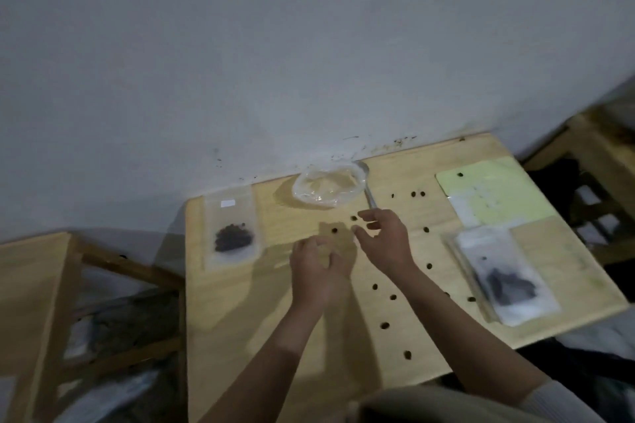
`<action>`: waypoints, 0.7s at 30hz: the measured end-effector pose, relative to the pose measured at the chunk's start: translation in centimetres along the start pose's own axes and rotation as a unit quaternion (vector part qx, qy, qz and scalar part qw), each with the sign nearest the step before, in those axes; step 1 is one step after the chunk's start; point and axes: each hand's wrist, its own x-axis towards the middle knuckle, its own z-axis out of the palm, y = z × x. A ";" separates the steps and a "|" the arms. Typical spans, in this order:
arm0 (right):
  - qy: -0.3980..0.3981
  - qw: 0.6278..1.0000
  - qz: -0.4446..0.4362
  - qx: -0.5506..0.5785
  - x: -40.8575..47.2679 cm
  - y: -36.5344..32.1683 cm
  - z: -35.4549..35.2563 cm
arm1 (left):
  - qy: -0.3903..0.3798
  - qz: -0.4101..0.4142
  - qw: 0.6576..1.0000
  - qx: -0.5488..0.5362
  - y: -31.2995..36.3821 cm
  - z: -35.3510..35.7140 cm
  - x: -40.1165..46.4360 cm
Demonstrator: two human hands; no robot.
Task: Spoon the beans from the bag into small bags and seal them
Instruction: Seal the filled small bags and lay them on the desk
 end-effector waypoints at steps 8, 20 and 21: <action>0.091 0.986 0.111 -0.087 -0.1 11.9 -15.2 | -0.166 -0.040 0.985 -0.029 6.4 13.4 -4.5; 0.007 0.976 0.176 -0.129 0.6 20.0 -20.0 | -0.223 -0.079 0.971 0.041 9.6 22.5 -5.2; 0.010 0.977 0.172 -0.127 0.5 20.1 -20.0 | -0.215 -0.080 0.972 0.041 9.6 22.7 -5.3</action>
